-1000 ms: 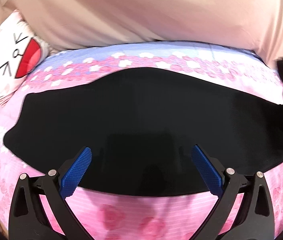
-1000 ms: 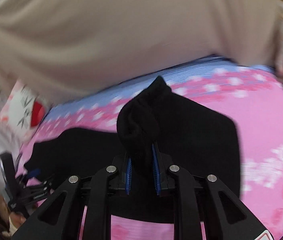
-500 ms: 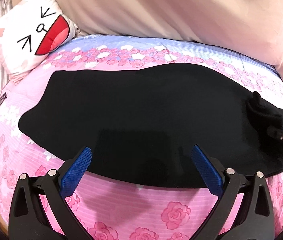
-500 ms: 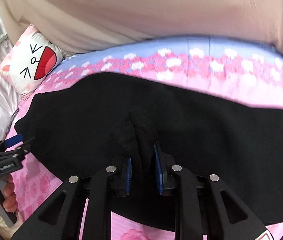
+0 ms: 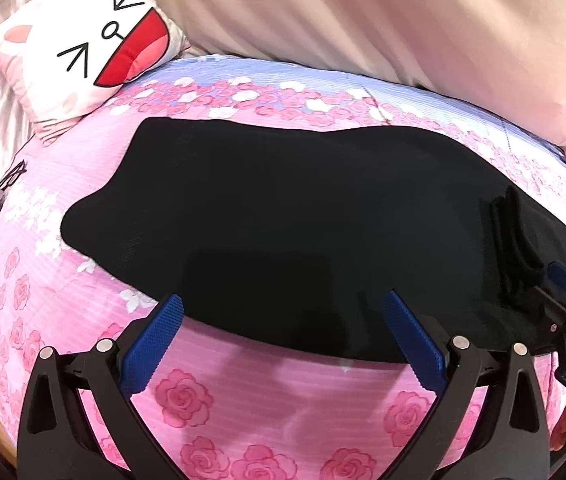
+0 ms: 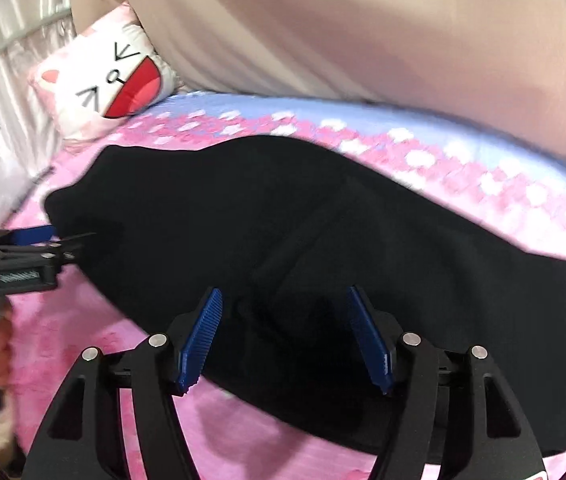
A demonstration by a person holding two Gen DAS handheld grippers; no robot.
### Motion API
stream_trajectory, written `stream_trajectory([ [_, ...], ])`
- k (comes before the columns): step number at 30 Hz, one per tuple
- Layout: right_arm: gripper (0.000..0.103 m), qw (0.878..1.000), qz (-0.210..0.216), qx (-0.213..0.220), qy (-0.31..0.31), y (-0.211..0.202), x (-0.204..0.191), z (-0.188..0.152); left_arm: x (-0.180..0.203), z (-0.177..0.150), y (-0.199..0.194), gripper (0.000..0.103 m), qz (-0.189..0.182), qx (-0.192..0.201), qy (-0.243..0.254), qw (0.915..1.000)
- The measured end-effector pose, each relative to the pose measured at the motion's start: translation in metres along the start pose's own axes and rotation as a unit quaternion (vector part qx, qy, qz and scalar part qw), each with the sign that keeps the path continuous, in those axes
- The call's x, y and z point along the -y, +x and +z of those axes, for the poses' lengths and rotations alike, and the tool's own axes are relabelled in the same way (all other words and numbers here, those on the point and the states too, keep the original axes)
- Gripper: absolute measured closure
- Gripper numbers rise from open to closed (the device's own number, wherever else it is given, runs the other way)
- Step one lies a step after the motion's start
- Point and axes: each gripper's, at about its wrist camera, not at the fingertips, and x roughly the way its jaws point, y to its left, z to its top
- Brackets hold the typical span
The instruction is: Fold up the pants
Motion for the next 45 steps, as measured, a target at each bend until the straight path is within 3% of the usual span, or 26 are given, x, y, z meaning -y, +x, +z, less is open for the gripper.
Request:
stream_trajectory([
  [3, 0.04, 1.0, 0.005, -0.024, 0.004, 0.016, 0.003, -0.001, -0.005, -0.001, -0.003, 0.005, 0.006, 0.004, -0.005, 1.0],
  [5, 0.043, 1.0, -0.009, -0.016, -0.002, 0.023, 0.003, -0.003, -0.014, 0.0, -0.007, 0.005, 0.006, 0.011, -0.019, 0.9997],
  [6, 0.048, 1.0, -0.02, -0.013, -0.009, 0.026, 0.001, -0.003, -0.02, 0.0, -0.008, 0.005, -0.001, 0.012, -0.029, 0.9995],
  [8, 0.078, 0.998, -0.051, -0.016, -0.015, 0.028, -0.003, 0.002, -0.034, 0.001, -0.007, 0.005, -0.016, 0.008, -0.053, 0.9984],
  [9, 0.082, 0.998, -0.057, -0.02, -0.01, 0.029, -0.003, 0.007, -0.045, 0.002, -0.005, 0.005, -0.024, 0.003, -0.072, 0.9971],
  [14, 0.084, 0.999, 0.003, 0.0, 0.044, 0.014, 0.002, 0.026, -0.087, 0.001, -0.008, 0.005, -0.015, 0.004, -0.137, 0.9904],
  [16, 0.082, 0.999, 0.027, -0.002, 0.03, 0.019, -0.011, 0.033, -0.095, 0.001, -0.011, 0.005, -0.004, 0.013, -0.146, 0.9892],
  [17, 0.072, 0.999, 0.039, -0.015, 0.024, 0.028, -0.016, 0.033, -0.097, 0.001, -0.012, 0.005, -0.002, 0.015, -0.148, 0.9889],
  [19, 0.063, 0.998, 0.041, -0.041, 0.019, 0.049, -0.023, 0.027, -0.102, 0.002, -0.009, 0.005, 0.002, 0.012, -0.159, 0.9872],
  [21, 0.061, 0.998, 0.05, -0.011, 0.025, 0.035, -0.026, 0.024, -0.112, 0.002, -0.006, 0.005, -0.002, 0.005, -0.18, 0.9836],
  [24, 0.06, 0.996, 0.075, 0.02, 0.052, 0.003, -0.017, 0.023, -0.139, 0.0, 0.007, 0.005, -0.003, -0.007, -0.245, 0.9695],
  [27, 0.05, 0.996, 0.045, 0.038, 0.073, -0.024, 0.009, 0.017, -0.161, 0.0, 0.021, 0.005, -0.033, -0.013, -0.308, 0.9506],
  [28, 0.043, 0.995, 0.031, 0.041, 0.086, -0.031, 0.021, 0.013, -0.162, 0.003, 0.021, 0.005, -0.033, -0.001, -0.314, 0.9488],
  [30, 0.041, 0.992, 0.003, 0.047, 0.12, -0.047, 0.05, 0.002, -0.16, 0.01, 0.03, 0.005, -0.058, -0.005, -0.32, 0.9457],
  [34, 0.037, 0.977, -0.052, 0.049, 0.203, -0.072, 0.111, -0.028, -0.141, 0.023, 0.04, 0.005, -0.034, 0.003, -0.313, 0.9491],
  [35, 0.036, 0.972, -0.063, 0.046, 0.221, -0.077, 0.125, -0.037, -0.138, 0.025, 0.042, 0.008, -0.045, 0.003, -0.307, 0.9508],
  [36, 0.036, 0.967, -0.078, 0.045, 0.239, -0.083, 0.138, -0.047, -0.131, 0.03, 0.044, 0.032, -0.041, 0.001, -0.295, 0.9547],
  [37, 0.036, 0.963, -0.087, 0.044, 0.251, -0.087, 0.148, -0.054, -0.124, 0.033, 0.041, 0.074, -0.013, 0.006, -0.283, 0.959],
  [38, 0.036, 0.957, -0.099, 0.042, 0.269, -0.092, 0.162, -0.064, -0.114, 0.039, 0.035, 0.09, 0.004, 0.014, -0.26, 0.9656],
  [41, 0.036, 0.941, -0.12, 0.048, 0.312, -0.108, 0.196, -0.09, -0.086, 0.051, 0.002, 0.09, -0.014, 0.054, -0.225, 0.9727],
  [45, 0.035, 0.927, -0.127, 0.057, 0.347, -0.119, 0.226, -0.116, 0.005, 0.07, -0.06, 0.09, -0.074, 0.105, -0.116, 0.9849],
])
